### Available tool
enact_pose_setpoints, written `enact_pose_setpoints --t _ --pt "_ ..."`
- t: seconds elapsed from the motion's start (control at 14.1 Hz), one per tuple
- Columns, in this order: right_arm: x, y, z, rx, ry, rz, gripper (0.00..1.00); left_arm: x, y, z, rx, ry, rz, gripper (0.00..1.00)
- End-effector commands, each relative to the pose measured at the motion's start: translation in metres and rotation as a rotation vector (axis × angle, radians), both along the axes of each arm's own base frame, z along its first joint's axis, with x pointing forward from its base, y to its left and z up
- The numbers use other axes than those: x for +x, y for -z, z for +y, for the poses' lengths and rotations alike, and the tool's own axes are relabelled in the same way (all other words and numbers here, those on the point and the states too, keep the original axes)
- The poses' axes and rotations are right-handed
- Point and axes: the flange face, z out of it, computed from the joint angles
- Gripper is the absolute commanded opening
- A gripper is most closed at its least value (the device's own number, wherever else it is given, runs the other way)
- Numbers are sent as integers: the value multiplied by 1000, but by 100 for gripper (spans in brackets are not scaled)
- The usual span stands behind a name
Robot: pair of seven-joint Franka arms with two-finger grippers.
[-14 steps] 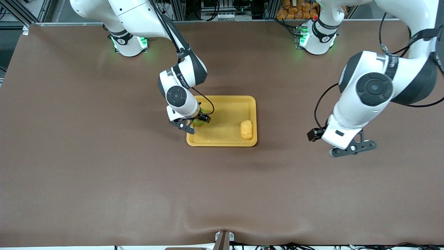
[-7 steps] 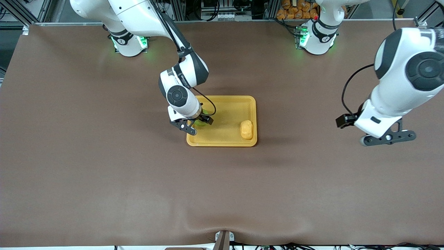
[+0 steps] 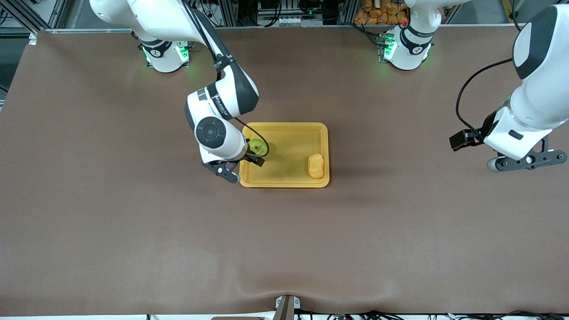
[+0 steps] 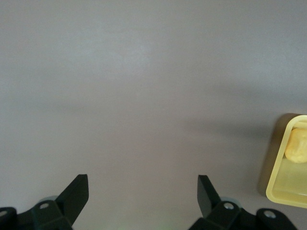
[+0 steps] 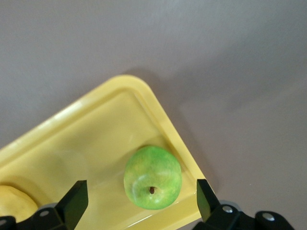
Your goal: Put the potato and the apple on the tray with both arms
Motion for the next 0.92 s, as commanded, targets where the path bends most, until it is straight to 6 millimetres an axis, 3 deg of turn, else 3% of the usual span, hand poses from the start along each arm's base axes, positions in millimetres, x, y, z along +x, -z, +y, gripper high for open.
enact_pose_setpoints --t 0.0,0.35,0.5,0.71,0.85 --pt "18 -34 -13 -2 22 -20 100 -13 -20 10 -9 40 10 100" --pt "57 -90 -57 16 79 -31 100 -38 -50 24 -45 58 18 100" --pt "63 -102 -73 11 100 -39 100 -49 -56 24 -42 73 49 100" --pt "71 -123 -120 -14 159 -19 100 -73 -66 32 -103 77 54 100" --pt "72 -143 -139 -9 177 -29 100 -91 -73 20 -97 98 46 100"
